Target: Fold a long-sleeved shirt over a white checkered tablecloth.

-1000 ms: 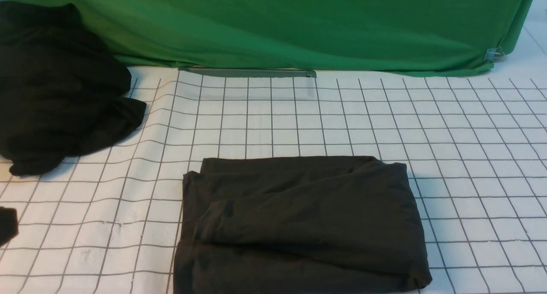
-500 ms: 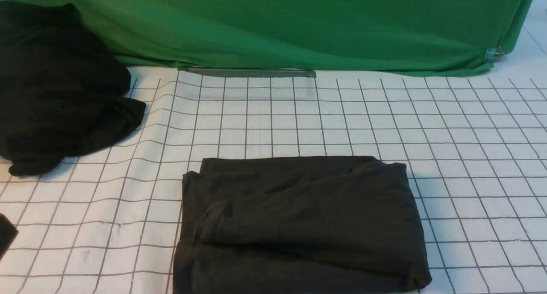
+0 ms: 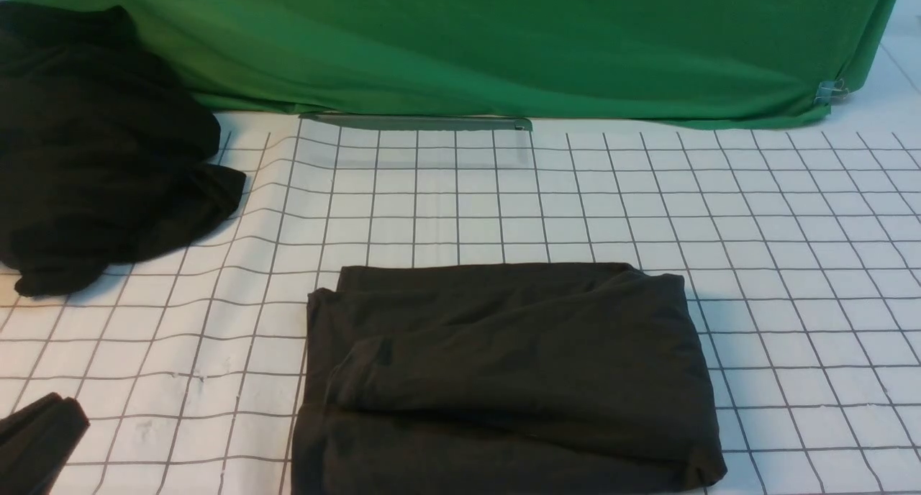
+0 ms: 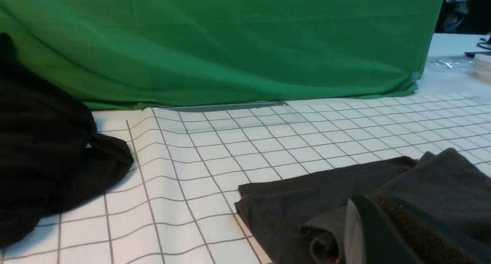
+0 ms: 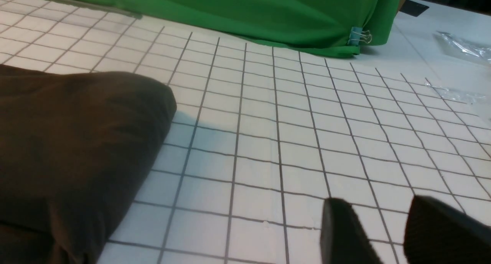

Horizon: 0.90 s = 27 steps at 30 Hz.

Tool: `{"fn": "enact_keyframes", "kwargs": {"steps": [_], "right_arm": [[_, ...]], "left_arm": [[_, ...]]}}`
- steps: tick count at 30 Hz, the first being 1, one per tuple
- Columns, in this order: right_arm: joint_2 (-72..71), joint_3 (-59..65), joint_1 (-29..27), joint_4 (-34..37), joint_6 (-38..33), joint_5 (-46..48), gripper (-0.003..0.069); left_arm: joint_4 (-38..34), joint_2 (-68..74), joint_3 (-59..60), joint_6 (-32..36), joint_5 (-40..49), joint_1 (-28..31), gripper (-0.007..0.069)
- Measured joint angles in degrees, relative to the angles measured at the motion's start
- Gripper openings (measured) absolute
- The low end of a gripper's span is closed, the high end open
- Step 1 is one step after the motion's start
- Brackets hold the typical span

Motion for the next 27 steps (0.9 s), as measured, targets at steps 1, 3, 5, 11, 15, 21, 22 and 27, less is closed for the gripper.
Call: {"fn": "enact_keyframes", "kwargs": {"steps": [1, 3, 5, 11, 15, 21, 22, 27], "right_arm": [[0.0, 0.0, 0.0, 0.0, 0.0, 0.0, 0.0240], [0.0, 0.0, 0.0, 0.0, 0.0, 0.0, 0.0241], [0.0, 0.0, 0.0, 0.0, 0.0, 0.0, 0.0241], [0.0, 0.0, 0.0, 0.0, 0.0, 0.0, 0.0241], [0.0, 0.0, -0.1, 0.0, 0.0, 0.0, 0.0241], [0.0, 0.0, -0.1, 0.0, 0.0, 0.0, 0.0241], [0.0, 0.0, -0.1, 0.0, 0.0, 0.0, 0.0241], [0.0, 0.0, -0.1, 0.0, 0.0, 0.0, 0.0241]], "left_arm": [[0.0, 0.0, 0.1, 0.1, 0.0, 0.0, 0.0026], [-0.5, -0.2, 1.3, 1.3, -0.1, 4.7, 0.0026], [-1.9, -0.2, 2.2, 3.3, -0.6, 8.9, 0.0026], [-5.6, -0.8, 5.3, 5.5, -1.8, 18.5, 0.0026], [-4.6, -0.8, 8.1, 5.5, -2.0, 19.7, 0.0026], [-4.4, -0.8, 8.8, 5.7, -1.5, 15.8, 0.0026], [-4.4, -0.8, 8.9, 5.7, -1.2, 15.2, 0.0026], [-4.4, -0.8, 8.9, 5.7, -0.8, 14.6, 0.0026]]}}
